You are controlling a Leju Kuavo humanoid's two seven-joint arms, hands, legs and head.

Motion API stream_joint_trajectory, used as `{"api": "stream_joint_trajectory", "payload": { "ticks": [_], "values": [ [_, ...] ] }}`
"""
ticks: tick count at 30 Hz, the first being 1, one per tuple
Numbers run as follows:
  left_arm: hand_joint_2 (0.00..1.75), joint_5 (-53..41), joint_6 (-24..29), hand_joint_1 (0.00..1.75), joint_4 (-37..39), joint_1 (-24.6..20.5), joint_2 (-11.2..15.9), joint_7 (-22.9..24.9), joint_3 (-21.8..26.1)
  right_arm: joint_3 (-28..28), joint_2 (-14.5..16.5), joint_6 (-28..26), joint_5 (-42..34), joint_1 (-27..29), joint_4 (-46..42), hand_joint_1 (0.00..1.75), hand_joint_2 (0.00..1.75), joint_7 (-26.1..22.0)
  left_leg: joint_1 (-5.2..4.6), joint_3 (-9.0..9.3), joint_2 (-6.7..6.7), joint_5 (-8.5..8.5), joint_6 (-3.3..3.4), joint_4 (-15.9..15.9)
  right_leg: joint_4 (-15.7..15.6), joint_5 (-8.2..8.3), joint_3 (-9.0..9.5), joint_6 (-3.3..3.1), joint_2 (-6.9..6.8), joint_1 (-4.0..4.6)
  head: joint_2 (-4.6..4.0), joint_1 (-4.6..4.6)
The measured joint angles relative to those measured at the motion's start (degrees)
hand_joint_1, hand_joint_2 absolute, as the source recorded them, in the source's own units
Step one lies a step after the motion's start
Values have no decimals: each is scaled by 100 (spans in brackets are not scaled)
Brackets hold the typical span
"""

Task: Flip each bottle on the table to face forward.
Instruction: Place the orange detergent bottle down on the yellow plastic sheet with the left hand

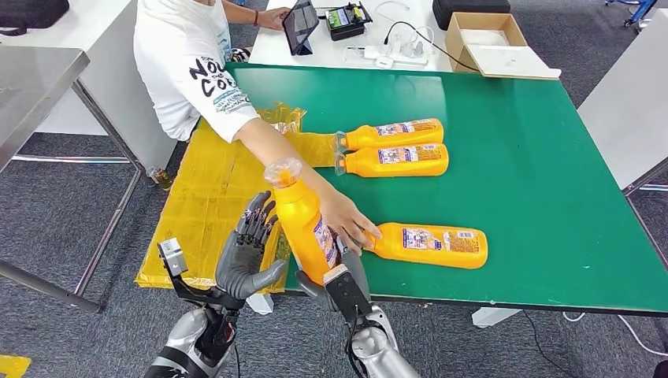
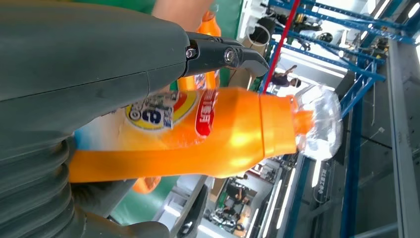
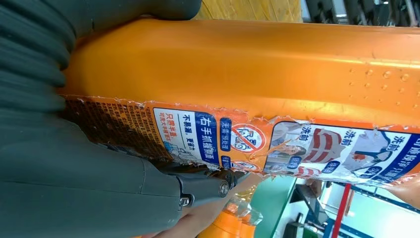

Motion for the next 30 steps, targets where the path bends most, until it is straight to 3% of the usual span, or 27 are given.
{"api": "stream_joint_trajectory", "payload": {
  "ticks": [11,16,30],
  "values": [
    [175,685,-408,0,291,-67,42,236,-74,190,87,-351,507,-227,455,175,175,2,0,-1,1,0,0,0,0,0,-3,0,1,0,1,0],
    [175,807,-422,0,441,-121,56,299,-74,325,132,-655,772,-254,645,175,175,2,0,-2,1,0,0,0,0,0,-4,0,1,0,1,0],
    [175,1087,-523,0,713,-239,92,416,-76,686,172,-851,1308,-338,904,175,175,77,0,-3,1,0,0,0,0,0,-7,0,1,0,1,0]
  ]
}}
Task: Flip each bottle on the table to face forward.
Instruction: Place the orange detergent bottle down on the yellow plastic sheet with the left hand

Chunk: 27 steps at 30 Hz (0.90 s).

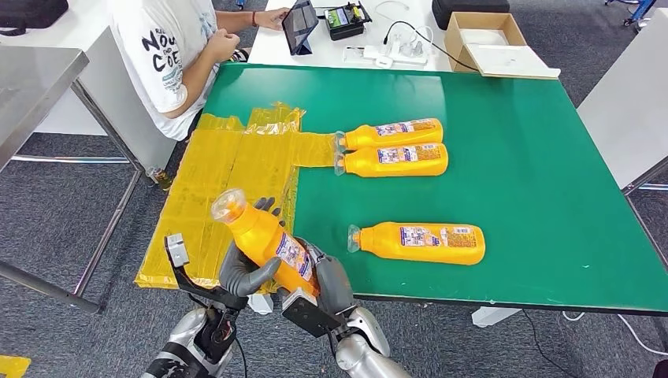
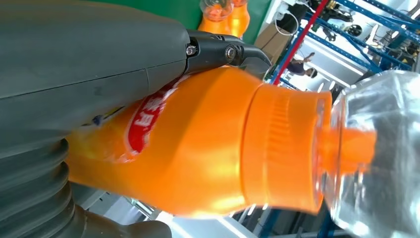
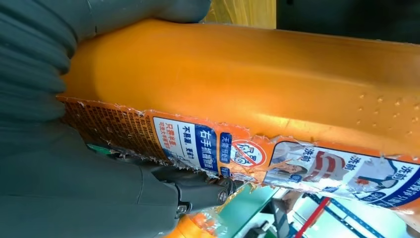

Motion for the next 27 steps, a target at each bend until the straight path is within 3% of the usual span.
{"api": "stream_joint_trajectory", "payload": {
  "ticks": [17,18,21,22,27],
  "values": [
    [175,19,-23,0,324,-79,51,-62,2,292,43,256,75,-93,276,175,175,75,0,-1,0,0,0,0,0,0,-3,0,0,0,0,0],
    [175,19,-26,17,336,-79,51,-79,2,295,44,277,71,-97,285,175,175,81,0,-1,0,0,0,0,0,0,-3,0,0,0,0,0],
    [175,26,-46,148,359,-78,52,-131,2,309,49,306,58,-111,310,175,175,97,0,-1,0,0,0,0,0,0,-4,0,0,0,0,0],
    [175,39,-63,175,361,-78,52,-146,3,316,50,315,49,-115,319,175,175,102,0,-2,0,0,0,0,0,0,-4,0,0,0,0,1],
    [175,167,-184,175,362,-67,52,-172,11,340,60,333,4,-141,357,175,175,133,0,-2,0,0,0,0,0,0,-4,0,1,0,0,0]
  ]
}}
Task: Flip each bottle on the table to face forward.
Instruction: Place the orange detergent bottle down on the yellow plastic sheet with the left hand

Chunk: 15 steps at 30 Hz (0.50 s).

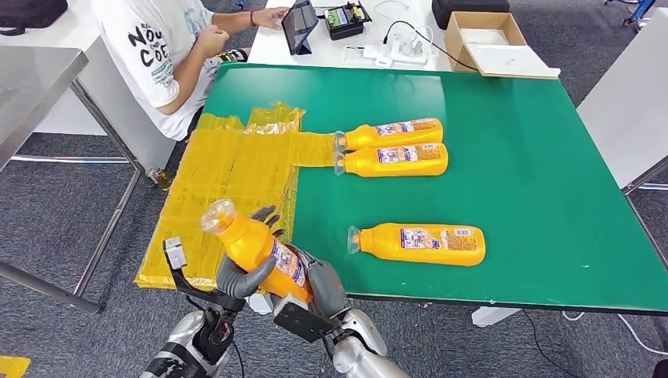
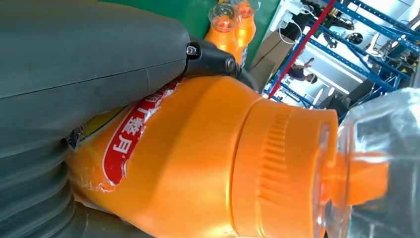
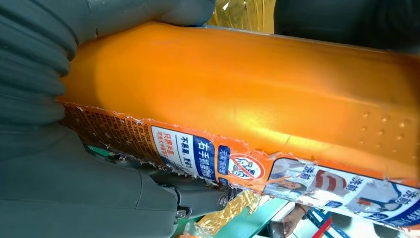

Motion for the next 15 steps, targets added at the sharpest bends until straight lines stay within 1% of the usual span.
{"api": "stream_joint_trajectory", "payload": {
  "ticks": [4,10,11,12,14,15],
  "values": [
    [175,189,-164,175,0,16,2,19,26,14,10,-2,10,-27,25,175,175,62,0,0,1,0,0,0,0,0,-1,0,0,0,0,-1],
    [175,172,-168,175,1,15,25,25,43,50,27,-43,58,-61,72,175,175,175,0,0,1,0,0,0,0,0,-1,0,1,0,0,1],
    [175,156,-160,175,0,10,30,24,43,60,29,-61,66,-72,86,170,175,198,0,0,1,0,0,0,0,0,-1,0,1,0,0,1],
    [175,140,-154,175,0,4,36,23,43,70,32,-79,71,-85,99,150,175,220,0,0,2,0,0,0,0,0,-1,0,1,0,0,1],
    [175,115,-143,175,0,-6,42,20,43,81,34,-106,67,-109,118,62,175,252,0,0,2,0,0,0,0,0,-1,0,1,0,0,1],
    [175,100,-138,175,0,-10,43,19,43,82,36,-113,54,-116,122,23,175,262,0,0,2,0,0,0,0,0,-1,0,1,0,0,1]
  ]
}}
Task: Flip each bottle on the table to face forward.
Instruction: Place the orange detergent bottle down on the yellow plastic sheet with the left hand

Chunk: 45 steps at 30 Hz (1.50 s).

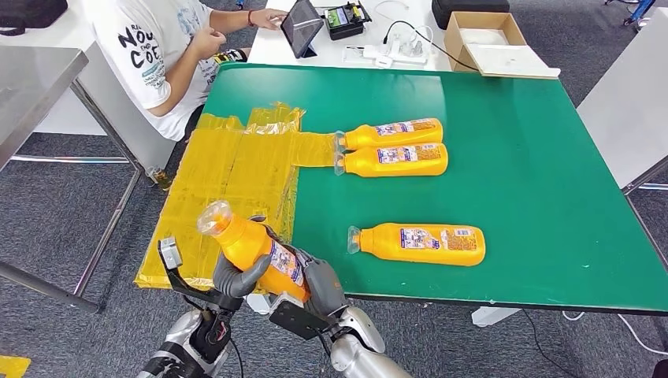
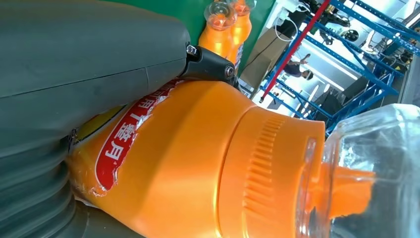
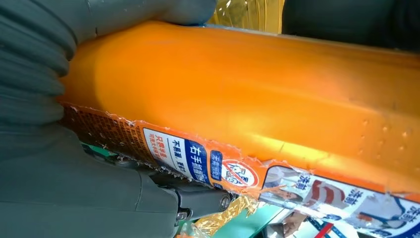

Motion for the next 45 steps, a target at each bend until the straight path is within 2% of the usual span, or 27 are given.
{"api": "stream_joint_trajectory", "payload": {
  "ticks": [1,4,9,14,26,29,32,35,39,42,45],
  "values": [
    [175,-20,11,175,-2,-6,1,-2,0,-1,1,-11,-36,-3,3,0,131,6,0,0,0,0,0,0,0,0,0,0,0,0,0,-1],
    [175,-78,85,175,-8,-23,-2,-8,0,-44,13,-46,-238,-14,9,0,0,-10,0,0,0,0,0,0,0,0,1,0,0,0,0,-1],
    [175,-183,237,175,-33,-28,-5,-31,0,-253,49,52,-601,-24,3,0,0,-111,0,0,-1,0,0,0,0,0,1,0,0,0,0,-1],
    [175,-374,534,175,-102,-51,-10,-70,18,-539,49,642,-1160,-14,-139,0,0,-311,0,0,-1,0,0,0,0,0,1,0,0,0,0,0],
    [175,-501,715,175,-143,-89,-13,-89,63,-787,36,901,-1353,27,-411,0,0,-428,0,0,-1,0,0,0,0,0,1,0,0,0,0,0],
    [175,-603,990,175,-150,-167,-13,-124,198,-822,11,1088,-1465,93,-657,0,0,-467,0,1,-1,1,0,0,0,0,0,0,0,0,0,1],
    [175,-996,1624,175,-150,-334,-13,-263,404,-832,-32,1185,-1538,198,-992,0,0,-449,1,2,-1,2,-1,0,1,1,1,-1,0,1,0,0],
    [175,-1494,2387,175,-150,-547,-13,-392,610,-838,-88,995,-1501,340,-1365,0,0,-445,2,2,-1,3,-2,0,2,3,2,-1,0,1,0,1],
    [175,-1920,3099,175,-177,-800,-7,-496,924,-837,-182,104,-1119,598,-2031,0,0,-477,2,2,5,4,-3,0,3,5,-1,-1,1,1,0,0],
    [175,-2043,3383,175,-319,-984,11,-568,1208,-818,-281,-454,-1106,842,-2721,0,0,-492,2,0,1,5,-3,0,4,4,-2,0,0,2,0,-1],
    [175,-2037,3522,175,-594,-1129,8,-573,1396,-786,-376,-839,-1412,1038,-3406,0,0,-496,2,-2,-1,5,-3,0,5,3,-2,-1,0,1,0,0]
  ]
}}
